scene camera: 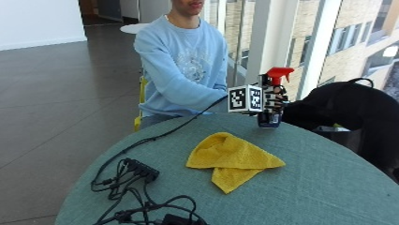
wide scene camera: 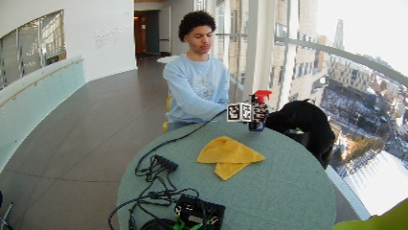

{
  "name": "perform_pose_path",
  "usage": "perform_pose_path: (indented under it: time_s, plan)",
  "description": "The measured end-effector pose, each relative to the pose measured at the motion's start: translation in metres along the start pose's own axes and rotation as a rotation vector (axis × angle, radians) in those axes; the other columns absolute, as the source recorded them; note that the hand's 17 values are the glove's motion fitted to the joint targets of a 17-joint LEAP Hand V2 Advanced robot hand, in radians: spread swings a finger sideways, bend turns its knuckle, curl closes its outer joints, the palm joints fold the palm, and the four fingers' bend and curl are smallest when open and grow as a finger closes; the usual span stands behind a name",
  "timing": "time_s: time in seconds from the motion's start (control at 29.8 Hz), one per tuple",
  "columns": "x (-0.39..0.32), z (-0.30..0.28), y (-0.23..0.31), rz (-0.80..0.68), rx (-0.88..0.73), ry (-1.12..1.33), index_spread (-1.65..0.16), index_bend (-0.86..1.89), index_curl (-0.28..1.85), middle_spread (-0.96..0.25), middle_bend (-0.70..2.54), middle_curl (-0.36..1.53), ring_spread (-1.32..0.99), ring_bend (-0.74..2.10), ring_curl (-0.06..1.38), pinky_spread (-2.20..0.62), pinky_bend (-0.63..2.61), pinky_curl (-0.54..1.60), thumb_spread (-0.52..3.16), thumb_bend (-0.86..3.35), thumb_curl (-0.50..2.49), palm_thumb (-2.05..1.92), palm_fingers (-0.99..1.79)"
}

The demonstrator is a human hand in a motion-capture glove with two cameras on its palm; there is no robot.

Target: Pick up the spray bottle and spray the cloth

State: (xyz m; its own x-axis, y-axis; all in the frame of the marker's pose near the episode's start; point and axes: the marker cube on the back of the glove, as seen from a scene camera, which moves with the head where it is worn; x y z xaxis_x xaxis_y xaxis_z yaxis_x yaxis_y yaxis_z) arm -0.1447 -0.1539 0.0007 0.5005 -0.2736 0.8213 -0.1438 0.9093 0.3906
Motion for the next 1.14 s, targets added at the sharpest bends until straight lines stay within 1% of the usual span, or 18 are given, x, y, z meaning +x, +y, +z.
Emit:
perform_pose_path:
  time_s: [0.47,0.64,0.8,1.14]
  plan:
    - [0.009,0.006,0.008,0.002,0.0,-0.005,-0.27,0.11,0.34,-0.12,0.23,0.48,-0.1,0.5,0.4,-0.04,0.41,0.37,0.63,-0.02,0.69,1.01,1.1]
    - [0.007,-0.004,0.012,-0.01,0.017,-0.024,-0.29,0.01,0.29,-0.12,0.26,0.49,-0.1,0.52,0.4,-0.02,0.4,0.37,0.73,-0.04,0.67,0.96,0.99]
    - [0.003,-0.014,0.021,-0.032,0.033,0.007,-0.31,0.02,0.25,-0.12,0.29,0.49,-0.1,0.52,0.41,0.02,0.38,0.38,0.85,-0.04,0.63,0.9,0.87]
    - [0.001,-0.018,0.036,-0.071,0.013,0.084,-0.33,0.06,0.2,-0.11,0.31,0.48,-0.1,0.48,0.39,0.07,0.39,0.37,0.97,-0.02,0.58,0.86,0.75]
